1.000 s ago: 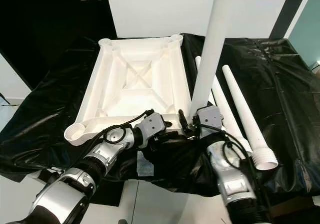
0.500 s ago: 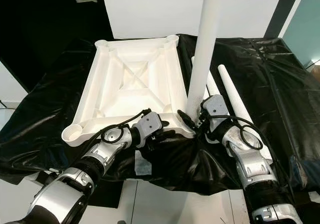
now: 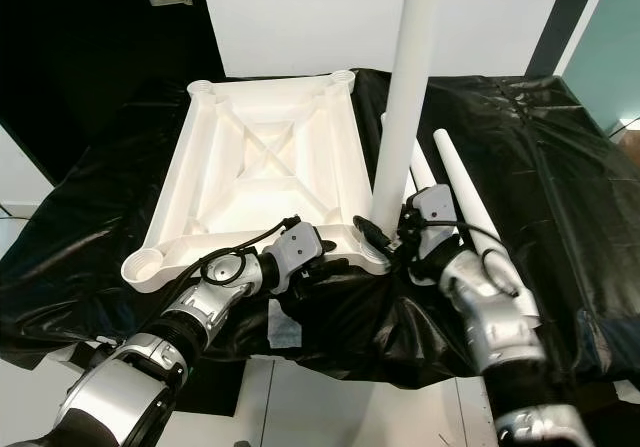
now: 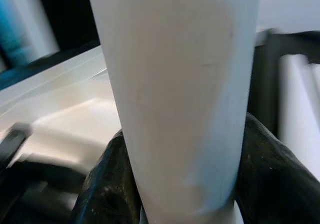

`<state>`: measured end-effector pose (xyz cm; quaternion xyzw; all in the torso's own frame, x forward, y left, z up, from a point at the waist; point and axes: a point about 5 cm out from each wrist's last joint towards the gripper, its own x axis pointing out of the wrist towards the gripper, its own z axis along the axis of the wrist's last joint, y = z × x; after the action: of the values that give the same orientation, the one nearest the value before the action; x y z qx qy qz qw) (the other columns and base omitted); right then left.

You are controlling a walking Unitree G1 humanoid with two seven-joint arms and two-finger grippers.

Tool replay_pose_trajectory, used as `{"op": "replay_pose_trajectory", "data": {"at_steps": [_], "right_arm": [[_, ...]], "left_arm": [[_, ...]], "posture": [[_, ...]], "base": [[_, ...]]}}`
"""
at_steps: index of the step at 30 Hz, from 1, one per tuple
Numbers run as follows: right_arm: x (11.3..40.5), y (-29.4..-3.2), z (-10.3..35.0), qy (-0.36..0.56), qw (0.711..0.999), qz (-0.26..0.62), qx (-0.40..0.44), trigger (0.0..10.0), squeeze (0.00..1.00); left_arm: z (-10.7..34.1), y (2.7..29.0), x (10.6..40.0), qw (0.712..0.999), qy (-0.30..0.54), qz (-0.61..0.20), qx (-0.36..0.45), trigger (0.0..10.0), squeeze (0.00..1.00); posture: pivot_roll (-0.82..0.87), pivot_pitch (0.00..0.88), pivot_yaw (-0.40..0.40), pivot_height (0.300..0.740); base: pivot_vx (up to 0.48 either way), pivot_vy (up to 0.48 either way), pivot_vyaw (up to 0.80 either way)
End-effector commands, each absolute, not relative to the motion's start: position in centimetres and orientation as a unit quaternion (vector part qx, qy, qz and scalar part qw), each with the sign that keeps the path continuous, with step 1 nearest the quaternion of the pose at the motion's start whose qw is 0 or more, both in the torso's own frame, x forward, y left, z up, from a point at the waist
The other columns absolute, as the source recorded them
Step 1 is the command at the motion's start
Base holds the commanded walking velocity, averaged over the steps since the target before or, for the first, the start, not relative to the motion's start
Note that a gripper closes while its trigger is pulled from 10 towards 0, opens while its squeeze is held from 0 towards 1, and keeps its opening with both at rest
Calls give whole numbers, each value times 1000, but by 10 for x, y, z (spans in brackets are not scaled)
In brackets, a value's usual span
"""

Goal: Building children table

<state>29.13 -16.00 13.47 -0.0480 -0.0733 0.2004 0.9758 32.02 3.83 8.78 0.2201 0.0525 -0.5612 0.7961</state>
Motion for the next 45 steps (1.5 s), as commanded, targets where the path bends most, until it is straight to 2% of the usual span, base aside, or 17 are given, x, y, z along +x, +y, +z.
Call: {"op": "replay_pose_trajectory", "data": {"at_steps": [1,5,10,13,23,24,28,29,30,31,35,36,37,38,42,43,45], "right_arm": [[286,-174,126,-60,990,113,-54,0,0],[276,-161,116,-60,997,16,-36,0,0],[279,-164,114,-55,997,-39,-24,0,0],[284,-177,107,-29,992,-126,5,0,0],[281,-171,102,-14,988,-154,0,0,0],[283,-168,103,-14,992,-122,-14,10000,0],[285,-165,103,-13,995,-97,-25,10000,0],[286,-163,104,-15,998,-60,-33,10000,910],[286,-163,104,-15,998,-60,-33,10000,910],[288,-161,105,-15,999,-21,-35,10000,1000],[289,-161,107,-16,999,22,-42,10000,1000],[290,-164,110,-19,996,69,-61,10000,533],[292,-170,115,-23,990,107,-86,10000,0],[293,-175,120,-28,984,139,-110,10000,0],[294,-178,123,-31,979,156,-124,10000,0],[297,-184,134,-39,965,210,-155,10000,0],[298,-186,138,-41,957,233,-169,10000,0]], "left_arm": [[52,53,303,771,143,-584,209,10000,0],[52,55,302,770,144,-584,211,10000,0],[51,57,302,770,146,-584,212,10000,0],[51,59,303,772,148,-581,213,10000,0],[47,60,299,769,151,-584,214,10000,0],[47,59,299,770,151,-583,213,10000,0],[47,58,299,770,151,-582,213,10000,0],[47,57,299,771,150,-582,212,10000,0],[47,57,299,771,150,-582,212,10000,0],[46,56,299,771,150,-581,211,10000,0],[46,55,299,772,150,-581,211,10000,0],[46,55,299,772,150,-581,210,10000,0],[46,55,298,771,151,-581,210,10000,0],[46,55,298,771,151,-582,210,10000,0],[46,55,298,771,151,-582,210,10000,0],[46,53,298,770,150,-584,210,10000,0],[47,53,298,769,150,-585,211,10000,0]], "posture": [[-38,0,26,740],[-30,0,32,740],[-26,0,36,740],[-6,0,30,740],[-10,0,29,740],[-19,0,20,740],[-19,0,20,740],[-23,0,16,740],[-23,0,16,740],[-26,0,13,740],[-32,0,13,740],[-39,0,17,740],[-43,0,17,740],[-45,0,18,740],[-46,0,19,740],[-53,0,24,740],[-54,0,25,740]], "base": [[0,0,0],[0,0,0],[0,0,0],[0,0,0],[0,0,0],[0,0,0],[0,0,0],[0,0,0],[0,0,0],[0,0,0],[0,0,0],[0,0,0],[0,0,0],[0,0,0],[0,0,0],[0,0,0],[0,0,0]]}}
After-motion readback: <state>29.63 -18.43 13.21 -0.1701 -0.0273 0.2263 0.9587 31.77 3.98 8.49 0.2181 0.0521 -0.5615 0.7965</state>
